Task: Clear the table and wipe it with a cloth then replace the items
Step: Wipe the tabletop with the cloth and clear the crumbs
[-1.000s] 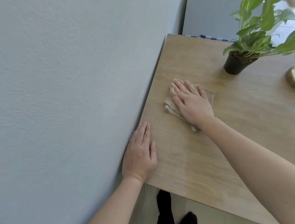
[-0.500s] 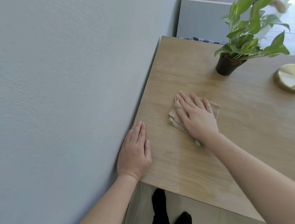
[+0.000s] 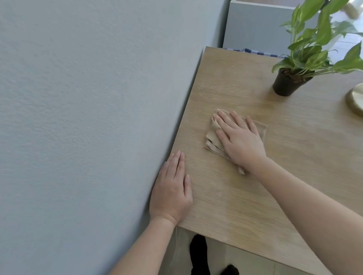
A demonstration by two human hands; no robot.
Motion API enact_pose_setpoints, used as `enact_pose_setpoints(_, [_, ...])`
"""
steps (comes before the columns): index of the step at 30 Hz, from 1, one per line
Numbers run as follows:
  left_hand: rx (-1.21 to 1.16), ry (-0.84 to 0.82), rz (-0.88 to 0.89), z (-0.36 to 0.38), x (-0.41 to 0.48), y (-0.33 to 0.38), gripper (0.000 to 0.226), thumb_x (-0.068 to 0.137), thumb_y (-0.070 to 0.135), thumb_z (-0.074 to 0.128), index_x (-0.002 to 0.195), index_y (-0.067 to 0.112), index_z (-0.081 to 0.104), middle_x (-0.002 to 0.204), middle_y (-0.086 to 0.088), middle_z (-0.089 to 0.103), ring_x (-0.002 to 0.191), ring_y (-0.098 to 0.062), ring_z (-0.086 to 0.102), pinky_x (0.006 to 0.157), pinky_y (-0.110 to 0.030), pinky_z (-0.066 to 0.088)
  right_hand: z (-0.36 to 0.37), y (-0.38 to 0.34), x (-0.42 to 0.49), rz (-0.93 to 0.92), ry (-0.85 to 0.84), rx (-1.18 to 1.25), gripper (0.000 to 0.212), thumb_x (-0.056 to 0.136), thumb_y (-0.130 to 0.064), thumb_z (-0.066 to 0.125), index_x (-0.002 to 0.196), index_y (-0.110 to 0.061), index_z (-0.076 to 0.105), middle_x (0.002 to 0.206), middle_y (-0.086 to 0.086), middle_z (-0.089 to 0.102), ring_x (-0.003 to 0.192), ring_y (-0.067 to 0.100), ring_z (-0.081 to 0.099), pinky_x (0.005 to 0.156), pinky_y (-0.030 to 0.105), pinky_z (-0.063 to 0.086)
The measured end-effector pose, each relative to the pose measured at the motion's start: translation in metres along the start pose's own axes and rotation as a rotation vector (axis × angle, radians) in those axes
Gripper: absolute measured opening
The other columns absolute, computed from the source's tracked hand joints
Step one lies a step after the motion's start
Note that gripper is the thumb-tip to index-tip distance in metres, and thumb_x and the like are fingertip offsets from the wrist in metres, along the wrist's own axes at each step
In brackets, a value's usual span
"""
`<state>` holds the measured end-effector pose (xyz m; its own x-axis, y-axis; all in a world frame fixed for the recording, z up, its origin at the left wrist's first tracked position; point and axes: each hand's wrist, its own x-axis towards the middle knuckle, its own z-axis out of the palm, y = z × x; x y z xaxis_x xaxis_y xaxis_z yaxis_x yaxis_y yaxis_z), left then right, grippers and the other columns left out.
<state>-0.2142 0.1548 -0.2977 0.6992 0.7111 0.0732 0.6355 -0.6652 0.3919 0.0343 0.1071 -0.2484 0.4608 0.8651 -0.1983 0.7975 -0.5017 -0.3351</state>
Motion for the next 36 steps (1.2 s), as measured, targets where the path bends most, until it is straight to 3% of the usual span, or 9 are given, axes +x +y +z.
enact_pose_setpoints(4, [-0.003,0.004,-0.002,0.0,-0.002,-0.001,0.06,0.106,0.025,0.044,0.163,0.006,0.04,0.172,-0.006,0.037,0.16,-0.018,0.031,0.13,-0.04,0.03,0.018,-0.031,0.004,-0.171,-0.065,-0.045,0.054,0.114,-0.053,0.016,0.167,-0.045,0.016,0.173,-0.029,0.009,0.163,0.004,-0.001,0.132,0.043,-0.003])
enact_pose_setpoints(7, [0.003,0.004,0.006,-0.001,-0.002,-0.003,0.06,0.107,0.025,0.043,0.164,0.007,0.039,0.172,-0.006,0.036,0.16,-0.018,0.03,0.129,-0.041,0.031,0.016,-0.001,-0.046,-0.354,-0.124,-0.08,0.052,0.115,-0.055,0.015,0.166,-0.05,0.012,0.17,-0.035,0.003,0.16,-0.002,-0.008,0.132,0.036,-0.006])
enact_pose_setpoints(12, [0.012,-0.015,0.0,0.0,-0.002,0.0,0.06,0.109,0.028,0.04,0.166,0.009,0.035,0.174,-0.004,0.032,0.162,-0.015,0.026,0.131,-0.039,0.027,-0.007,0.045,-0.045,-0.235,-0.107,-0.056,0.049,0.115,-0.053,0.02,0.164,-0.054,0.017,0.169,-0.037,0.013,0.16,-0.004,-0.001,0.133,0.04,0.004])
enact_pose_setpoints(17, [0.014,-0.004,0.005,0.0,0.001,-0.001,0.06,0.109,0.027,0.04,0.165,0.008,0.036,0.174,-0.004,0.033,0.161,-0.015,0.026,0.131,-0.039,0.028,-0.003,-0.006,0.035,-0.103,-0.037,-0.008,0.052,0.113,-0.054,0.02,0.164,-0.051,0.024,0.17,-0.032,0.017,0.162,0.003,0.005,0.132,0.042,-0.002])
enact_pose_setpoints(21, [-0.02,0.016,-0.01,0.001,-0.001,-0.002,0.058,0.107,0.022,0.048,0.162,0.006,0.042,0.171,-0.006,0.037,0.159,-0.019,0.033,0.129,-0.04,0.032,0.022,-0.046,0.04,-0.328,-0.116,0.011,0.05,0.113,-0.049,0.028,0.163,-0.047,0.033,0.168,-0.03,0.024,0.162,0.005,0.01,0.132,0.042,-0.001])
enact_pose_setpoints(24, [-0.045,0.025,-0.055,0.001,-0.002,-0.003,0.058,0.107,0.022,0.046,0.163,0.006,0.04,0.173,-0.005,0.034,0.16,-0.019,0.031,0.13,-0.035,0.027,0.019,-0.016,0.013,-0.476,-0.173,-0.003,0.049,0.114,-0.048,0.029,0.163,-0.048,0.032,0.166,-0.035,0.025,0.16,-0.003,0.006,0.132,0.036,-0.003])
enact_pose_setpoints(28, [-0.044,0.011,-0.074,0.001,-0.001,-0.002,0.06,0.108,0.024,0.042,0.165,0.006,0.037,0.175,-0.004,0.031,0.161,-0.018,0.028,0.132,-0.03,0.02,0.001,0.018,0.016,-0.398,-0.154,-0.015,0.048,0.114,-0.048,0.029,0.162,-0.046,0.034,0.165,-0.033,0.029,0.16,-0.003,0.01,0.133,0.038,0.003])
enact_pose_setpoints(33, [-0.04,0.014,-0.071,0.0,0.001,-0.003,0.059,0.107,0.023,0.042,0.164,0.005,0.038,0.174,-0.005,0.033,0.161,-0.018,0.029,0.132,-0.033,0.023,0.01,-0.023,0.059,-0.19,-0.038,0.007,0.048,0.113,-0.05,0.026,0.161,-0.051,0.034,0.167,-0.031,0.028,0.162,0.004,0.011,0.132,0.041,0.0])
enact_pose_setpoints(36, [-0.032,0.008,-0.073,0.0,0.001,-0.006,0.059,0.107,0.021,0.044,0.164,0.005,0.038,0.173,-0.006,0.033,0.161,-0.019,0.029,0.132,-0.032,0.021,0.018,-0.028,0.048,-0.244,-0.071,0.012,0.051,0.113,-0.051,0.023,0.164,-0.048,0.029,0.17,-0.029,0.021,0.163,0.006,0.006,0.132,0.042,-0.001])
